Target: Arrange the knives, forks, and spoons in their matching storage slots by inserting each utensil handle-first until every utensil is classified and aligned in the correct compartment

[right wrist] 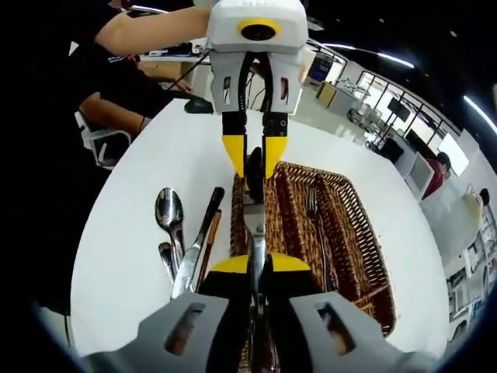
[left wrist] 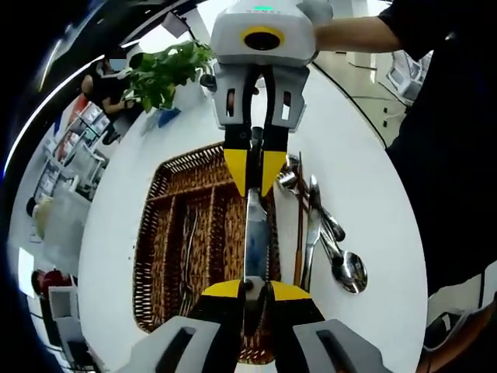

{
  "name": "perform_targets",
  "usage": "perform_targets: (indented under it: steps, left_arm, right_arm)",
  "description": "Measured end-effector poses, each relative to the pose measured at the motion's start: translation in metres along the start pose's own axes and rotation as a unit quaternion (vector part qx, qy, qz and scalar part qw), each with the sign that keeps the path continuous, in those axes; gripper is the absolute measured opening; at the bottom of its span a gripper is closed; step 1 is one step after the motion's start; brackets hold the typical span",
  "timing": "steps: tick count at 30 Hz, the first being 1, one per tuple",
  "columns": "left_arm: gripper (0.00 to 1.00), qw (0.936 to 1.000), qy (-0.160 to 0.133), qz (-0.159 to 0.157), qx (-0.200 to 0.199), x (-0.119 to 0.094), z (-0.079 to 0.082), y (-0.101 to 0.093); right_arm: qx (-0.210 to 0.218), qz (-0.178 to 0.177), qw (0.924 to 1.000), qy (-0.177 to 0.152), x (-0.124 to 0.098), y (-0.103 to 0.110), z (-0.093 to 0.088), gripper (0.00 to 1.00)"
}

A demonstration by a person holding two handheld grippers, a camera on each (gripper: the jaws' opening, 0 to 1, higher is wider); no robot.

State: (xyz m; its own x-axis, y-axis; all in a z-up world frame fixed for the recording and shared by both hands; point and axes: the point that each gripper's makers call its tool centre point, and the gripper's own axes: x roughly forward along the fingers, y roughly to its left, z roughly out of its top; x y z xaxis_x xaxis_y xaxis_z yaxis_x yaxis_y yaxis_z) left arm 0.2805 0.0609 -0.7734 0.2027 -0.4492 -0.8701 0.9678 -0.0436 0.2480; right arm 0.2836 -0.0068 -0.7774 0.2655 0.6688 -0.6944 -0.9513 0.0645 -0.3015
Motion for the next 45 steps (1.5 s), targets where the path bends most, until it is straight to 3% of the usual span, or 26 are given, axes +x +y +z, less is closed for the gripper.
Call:
perform_targets:
  steps: [11, 36, 45]
  left_arm:
    - [0.11, 0.9994, 0.003, 0.008, -0.032, 0.015, -0.024, 0.020]
    - [0.11, 0.9962, 0.037, -0.012, -0.079, 0.052, -0.068, 0.022]
    - [0.11, 0.9953, 0.050, -0.012, -0.082, 0.061, -0.076, 0.025]
  right_arm:
    - [-0.011, 0.005, 0.9997, 0.020, 0.025, -0.018, -0.003, 0.05]
    - [-0.001, 0.028, 0.9977, 0.062, 0.077, -0.017, -0.021, 0.05]
    - [0.000, 0.034, 0.9964, 0.077, 0.090, -0.018, -0.030, 0.05]
